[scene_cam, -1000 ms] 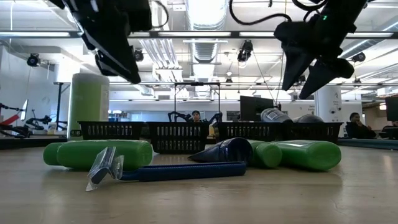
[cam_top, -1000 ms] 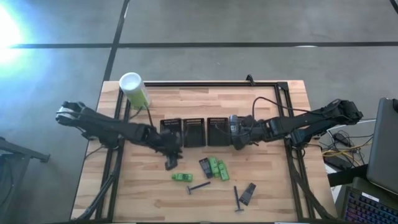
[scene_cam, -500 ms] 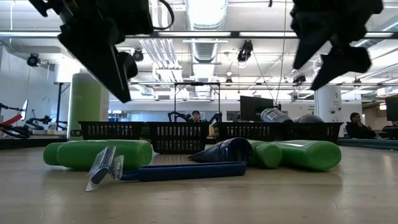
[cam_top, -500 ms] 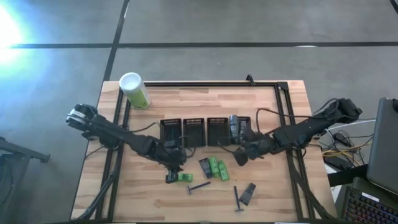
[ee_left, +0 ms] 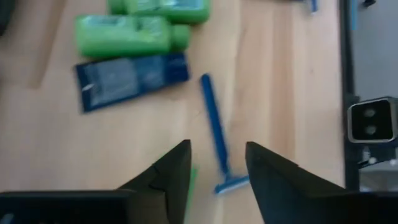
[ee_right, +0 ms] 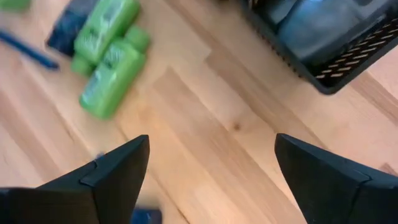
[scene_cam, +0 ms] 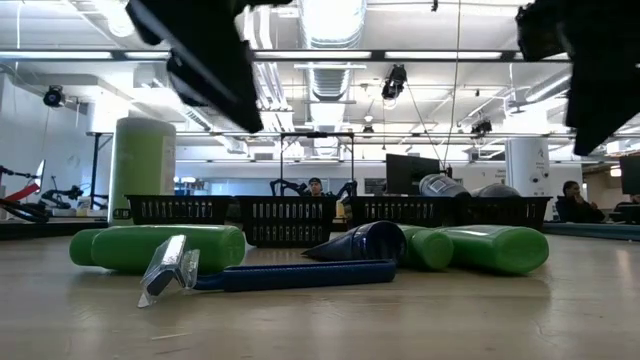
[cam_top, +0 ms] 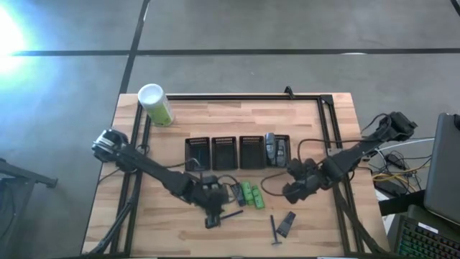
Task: Pick & Place Travel size toiletries
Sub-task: Put the blue razor into the left black basket, then put the green shampoo into the middle left black basket
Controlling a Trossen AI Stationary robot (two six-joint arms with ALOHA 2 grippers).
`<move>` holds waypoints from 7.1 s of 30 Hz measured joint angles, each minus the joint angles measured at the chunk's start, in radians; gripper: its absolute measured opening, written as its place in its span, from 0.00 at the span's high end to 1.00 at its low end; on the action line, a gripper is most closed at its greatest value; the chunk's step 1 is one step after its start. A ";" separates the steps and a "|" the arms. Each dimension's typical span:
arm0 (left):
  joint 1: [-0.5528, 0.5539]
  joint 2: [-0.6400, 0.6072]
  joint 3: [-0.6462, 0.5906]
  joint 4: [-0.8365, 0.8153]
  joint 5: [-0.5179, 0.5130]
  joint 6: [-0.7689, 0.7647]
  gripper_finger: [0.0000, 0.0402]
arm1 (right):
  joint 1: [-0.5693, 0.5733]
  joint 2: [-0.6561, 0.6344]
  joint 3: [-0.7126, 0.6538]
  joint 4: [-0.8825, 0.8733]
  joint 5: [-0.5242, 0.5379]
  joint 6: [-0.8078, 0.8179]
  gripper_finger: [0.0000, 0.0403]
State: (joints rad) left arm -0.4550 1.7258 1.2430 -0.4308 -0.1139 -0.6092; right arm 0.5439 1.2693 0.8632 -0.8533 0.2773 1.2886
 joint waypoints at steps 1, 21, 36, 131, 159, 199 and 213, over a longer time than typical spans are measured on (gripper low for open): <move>-0.008 0.021 0.025 -0.004 0.000 0.009 0.58 | 0.012 0.000 0.000 -0.006 -0.008 -0.012 0.14; -0.055 0.294 0.275 -0.198 -0.041 -0.058 0.45 | 0.178 0.000 0.000 -0.038 0.132 -0.019 0.17; -0.068 0.295 0.165 -0.061 -0.053 -0.054 0.57 | 0.178 0.000 -0.016 -0.056 0.164 0.029 0.15; 0.198 -0.334 -0.321 -0.002 -0.354 -0.663 0.54 | 0.176 -0.006 -0.018 -0.138 0.204 0.227 0.18; -0.073 0.151 0.121 -0.314 -0.099 -0.429 0.16 | 0.177 -0.006 -0.018 -0.136 0.211 0.226 0.18; -0.076 0.143 -0.086 -0.111 -0.220 -0.464 0.66 | 0.175 -0.005 -0.035 -0.138 0.221 0.237 0.22; 0.114 -0.016 -0.020 -0.084 -0.499 -0.960 0.66 | 0.175 -0.005 -0.035 -0.141 0.221 0.250 0.15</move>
State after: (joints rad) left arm -0.3409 1.7093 1.2232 -0.5152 -0.6126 -1.5696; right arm 0.7193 1.2640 0.8280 -0.9943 0.4984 1.5387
